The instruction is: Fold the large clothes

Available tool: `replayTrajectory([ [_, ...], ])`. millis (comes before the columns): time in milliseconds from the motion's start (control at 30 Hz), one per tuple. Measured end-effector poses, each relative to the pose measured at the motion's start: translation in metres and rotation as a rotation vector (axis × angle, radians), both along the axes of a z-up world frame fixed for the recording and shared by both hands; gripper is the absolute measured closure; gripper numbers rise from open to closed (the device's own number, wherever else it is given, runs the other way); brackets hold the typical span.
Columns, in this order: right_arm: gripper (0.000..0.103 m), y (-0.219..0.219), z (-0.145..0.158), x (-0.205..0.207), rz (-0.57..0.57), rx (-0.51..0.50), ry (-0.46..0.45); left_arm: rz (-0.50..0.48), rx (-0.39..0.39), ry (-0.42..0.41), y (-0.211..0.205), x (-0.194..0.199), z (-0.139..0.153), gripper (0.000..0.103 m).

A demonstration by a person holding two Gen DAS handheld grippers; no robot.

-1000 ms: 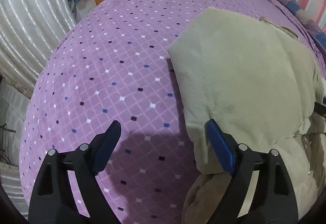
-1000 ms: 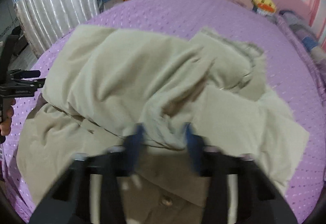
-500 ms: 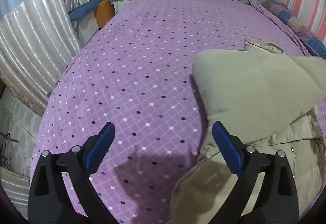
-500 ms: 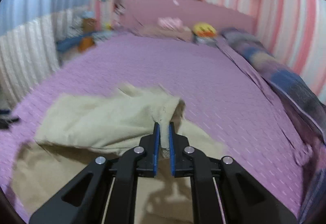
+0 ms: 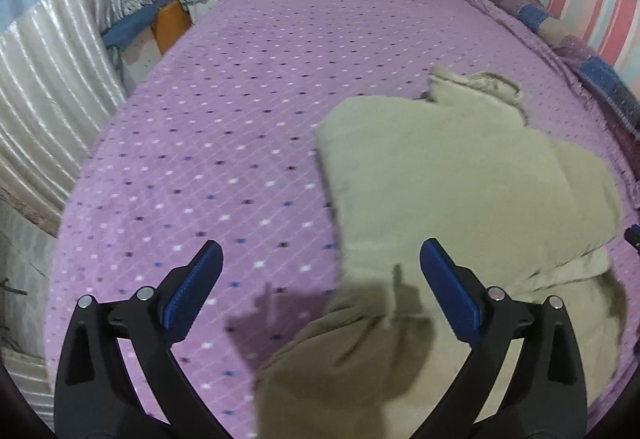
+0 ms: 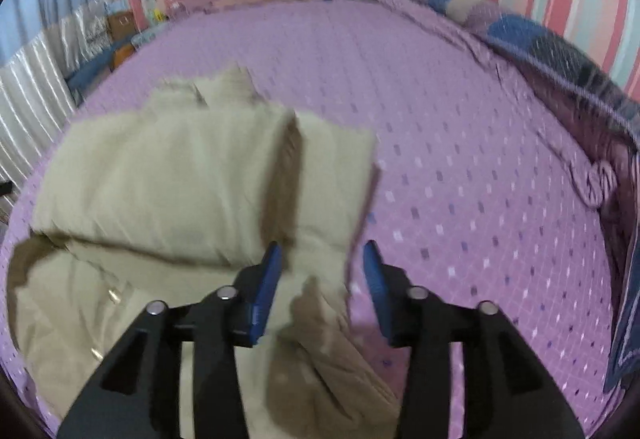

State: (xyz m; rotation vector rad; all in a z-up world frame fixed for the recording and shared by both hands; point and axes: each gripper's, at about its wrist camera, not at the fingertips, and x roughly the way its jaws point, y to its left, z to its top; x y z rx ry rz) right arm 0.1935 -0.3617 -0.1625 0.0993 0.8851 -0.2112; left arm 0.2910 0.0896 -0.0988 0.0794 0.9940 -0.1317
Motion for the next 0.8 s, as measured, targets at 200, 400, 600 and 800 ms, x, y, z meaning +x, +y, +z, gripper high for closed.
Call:
replayTrajectory([
  [200, 0.056, 0.033, 0.029, 0.038, 0.072, 0.047, -0.033, -0.057, -0.036, 0.032, -0.049, 0.024, 0.005, 0.02],
  [400, 0.056, 0.055, 0.004, 0.078, 0.068, 0.049, 0.028, -0.105, 0.023, 0.141, -0.101, 0.052, -0.022, 0.075],
  [600, 0.061, 0.043, -0.04, 0.09, 0.036, 0.065, 0.088, -0.108, 0.066, 0.194, -0.113, 0.06, -0.062, 0.075],
  [800, 0.061, 0.044, -0.065, 0.105, 0.031, 0.016, 0.149, -0.122, 0.106, 0.215, -0.121, 0.072, -0.09, 0.074],
])
